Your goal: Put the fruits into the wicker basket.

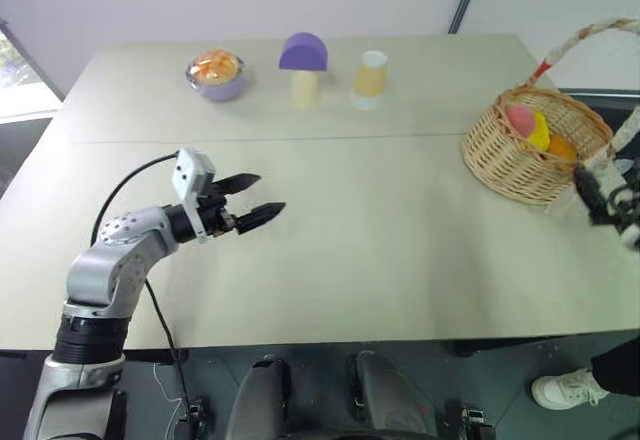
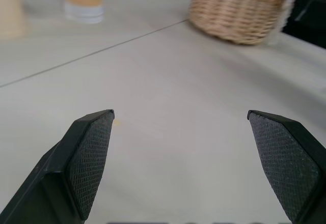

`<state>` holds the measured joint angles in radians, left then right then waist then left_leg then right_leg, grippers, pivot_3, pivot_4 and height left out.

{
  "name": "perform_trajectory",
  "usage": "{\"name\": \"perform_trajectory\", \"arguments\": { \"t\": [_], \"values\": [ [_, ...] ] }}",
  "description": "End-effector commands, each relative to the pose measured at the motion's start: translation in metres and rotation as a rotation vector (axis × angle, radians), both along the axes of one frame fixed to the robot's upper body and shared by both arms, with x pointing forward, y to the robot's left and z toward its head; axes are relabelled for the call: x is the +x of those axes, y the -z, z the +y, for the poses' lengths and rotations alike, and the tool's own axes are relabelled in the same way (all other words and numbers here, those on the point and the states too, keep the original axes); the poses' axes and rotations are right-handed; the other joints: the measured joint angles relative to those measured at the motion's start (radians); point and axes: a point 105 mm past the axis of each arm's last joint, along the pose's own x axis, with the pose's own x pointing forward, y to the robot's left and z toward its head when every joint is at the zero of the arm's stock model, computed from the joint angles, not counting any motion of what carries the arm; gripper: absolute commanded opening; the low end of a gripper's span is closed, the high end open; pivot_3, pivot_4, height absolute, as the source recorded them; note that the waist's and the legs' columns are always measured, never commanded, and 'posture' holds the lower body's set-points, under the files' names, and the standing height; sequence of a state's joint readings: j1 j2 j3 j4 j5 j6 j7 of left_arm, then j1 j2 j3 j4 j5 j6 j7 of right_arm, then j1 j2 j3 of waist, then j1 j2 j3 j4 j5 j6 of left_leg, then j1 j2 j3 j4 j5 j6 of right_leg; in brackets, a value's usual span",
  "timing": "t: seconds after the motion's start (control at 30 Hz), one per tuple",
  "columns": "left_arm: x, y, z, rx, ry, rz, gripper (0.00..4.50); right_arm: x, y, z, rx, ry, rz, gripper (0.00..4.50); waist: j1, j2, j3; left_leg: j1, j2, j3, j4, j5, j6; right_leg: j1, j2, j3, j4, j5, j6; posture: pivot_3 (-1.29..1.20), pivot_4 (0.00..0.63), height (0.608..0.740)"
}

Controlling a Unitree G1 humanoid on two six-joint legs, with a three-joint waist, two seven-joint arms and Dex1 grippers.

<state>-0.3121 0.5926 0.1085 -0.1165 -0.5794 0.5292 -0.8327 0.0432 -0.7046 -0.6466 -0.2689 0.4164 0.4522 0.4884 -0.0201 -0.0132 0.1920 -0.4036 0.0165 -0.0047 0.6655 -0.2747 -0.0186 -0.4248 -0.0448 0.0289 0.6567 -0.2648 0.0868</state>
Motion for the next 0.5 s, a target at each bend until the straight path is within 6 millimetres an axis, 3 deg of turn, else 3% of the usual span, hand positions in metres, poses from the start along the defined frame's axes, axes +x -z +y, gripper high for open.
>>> {"name": "perform_trajectory", "arguments": {
  "t": [0.03, 0.13, 0.2, 0.37, 0.5],
  "values": [
    [0.003, 0.000, 0.034, 0.037, -0.156, -0.051, 4.50, -0.005, -0.002, 0.061, -0.071, -0.312, 0.032, 4.17, -0.009, 0.000, 0.000, 0.001, 0.000, 0.000, 0.000, 0.000, 0.000, 0.000, 0.001, 0.001, 0.000, 0.000, 0.000, 0.00, 0.150, 0.740],
    [-0.003, 0.007, 0.052, 0.054, -0.232, -0.041, 4.50, 0.002, 0.008, 0.102, -0.031, -0.493, 0.060, 4.17, -0.020, 0.000, 0.000, 0.004, 0.001, 0.000, 0.000, 0.000, 0.000, 0.002, 0.001, 0.001, 0.002, 0.000, 0.000, 0.00, 0.150, 0.740],
    [-0.005, 0.010, 0.059, 0.054, -0.264, -0.036, 4.50, 0.009, 0.014, 0.115, -0.022, -0.545, 0.077, 4.17, -0.021, 0.000, 0.000, 0.010, 0.001, 0.000, 0.000, 0.000, 0.000, 0.007, 0.001, 0.001, 0.002, 0.000, 0.000, 0.00, 0.150, 0.740],
    [-0.014, 0.016, 0.067, 0.060, -0.311, -0.024, 4.50, 0.030, 0.025, 0.130, 0.007, -0.600, 0.076, 4.17, -0.011, -0.001, 0.000, 0.013, 0.001, -0.001, -0.001, 0.000, 0.000, 0.014, 0.000, -0.001, -0.002, -0.001, 0.000, 0.00, 0.150, 0.740],
    [-0.021, 0.015, 0.069, 0.054, -0.322, -0.024, 4.50, 0.040, 0.030, 0.129, 0.011, -0.611, 0.080, 4.17, 0.003, -0.001, 0.000, 0.012, 0.001, -0.001, -0.001, -0.001, 0.001, 0.014, -0.002, -0.001, -0.004, 0.000, 0.000, 0.00, 0.150, 0.740]
  ]
}}
